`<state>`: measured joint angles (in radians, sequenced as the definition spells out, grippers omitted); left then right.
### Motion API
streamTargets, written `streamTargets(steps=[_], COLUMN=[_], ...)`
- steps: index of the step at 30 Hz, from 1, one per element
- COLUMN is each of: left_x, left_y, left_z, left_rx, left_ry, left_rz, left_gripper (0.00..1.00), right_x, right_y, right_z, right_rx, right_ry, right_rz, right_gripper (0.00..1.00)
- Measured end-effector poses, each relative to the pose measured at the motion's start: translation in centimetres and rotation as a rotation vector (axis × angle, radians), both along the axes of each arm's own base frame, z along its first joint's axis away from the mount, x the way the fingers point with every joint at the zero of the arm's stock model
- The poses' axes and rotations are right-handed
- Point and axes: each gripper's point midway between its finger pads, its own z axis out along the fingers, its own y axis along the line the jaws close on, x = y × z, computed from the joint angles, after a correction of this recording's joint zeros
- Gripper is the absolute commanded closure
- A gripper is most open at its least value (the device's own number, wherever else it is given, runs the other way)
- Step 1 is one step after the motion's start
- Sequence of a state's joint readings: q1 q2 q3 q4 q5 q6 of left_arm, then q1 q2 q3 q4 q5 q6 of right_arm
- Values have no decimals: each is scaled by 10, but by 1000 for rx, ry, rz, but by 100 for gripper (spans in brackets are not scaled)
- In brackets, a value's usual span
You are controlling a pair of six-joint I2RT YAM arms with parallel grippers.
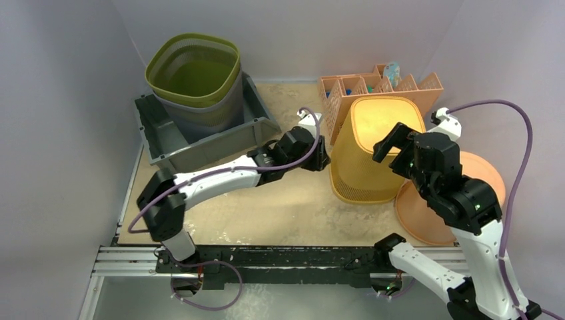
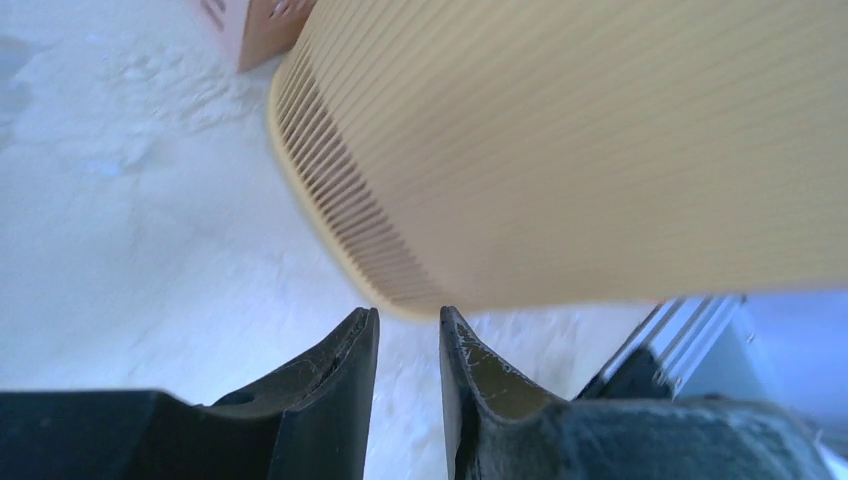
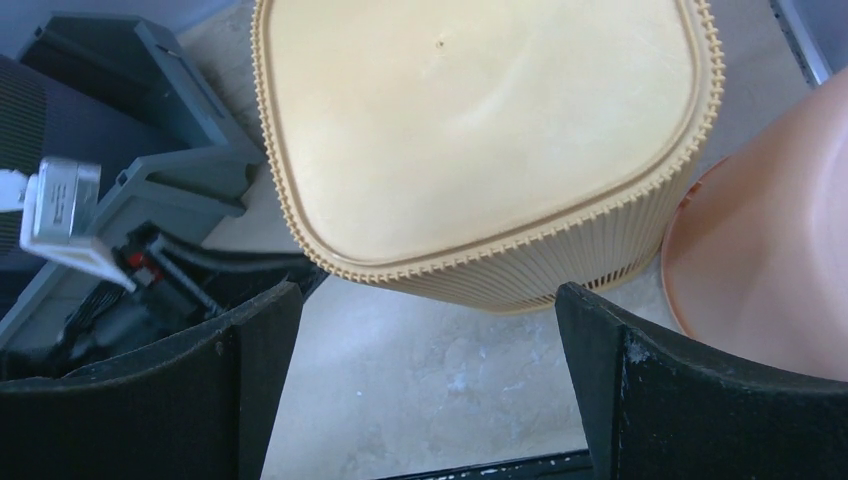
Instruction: Turn the large container upside down
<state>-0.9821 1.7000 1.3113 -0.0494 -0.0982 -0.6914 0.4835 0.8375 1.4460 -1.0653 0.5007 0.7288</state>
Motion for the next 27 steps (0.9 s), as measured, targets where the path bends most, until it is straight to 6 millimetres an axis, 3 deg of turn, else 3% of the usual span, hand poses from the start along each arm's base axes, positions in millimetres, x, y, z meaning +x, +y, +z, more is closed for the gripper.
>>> streamTargets(steps=[3, 6, 10, 14, 17, 21, 27], left_x=[-16, -16, 19, 41, 44, 41, 35], left_y=[33, 74, 133, 187, 206, 210, 216], left_z=[8, 32, 97, 136, 139, 129, 114], left_rx=[111, 209, 252, 262, 279, 307, 340], left_ry=[-20, -58, -154, -214, -212, -186, -152], left_rz=[-24, 6, 158, 314, 360, 361, 362], left_gripper=[73, 72, 71, 71, 71, 71, 71], right_x=[6, 16, 39, 60, 72, 78, 54], right_y=[6, 14, 37, 80, 99, 105, 94], right_z=[0, -2, 0, -2, -12, -11, -3], right_rx=[0, -10, -23, 5, 4, 3, 3], right_ry=[-12, -17, -30, -51, -41, -60, -89], right_rz=[26, 55, 148, 339, 425, 445, 463], right_gripper=[0, 0, 0, 0, 0, 0, 0])
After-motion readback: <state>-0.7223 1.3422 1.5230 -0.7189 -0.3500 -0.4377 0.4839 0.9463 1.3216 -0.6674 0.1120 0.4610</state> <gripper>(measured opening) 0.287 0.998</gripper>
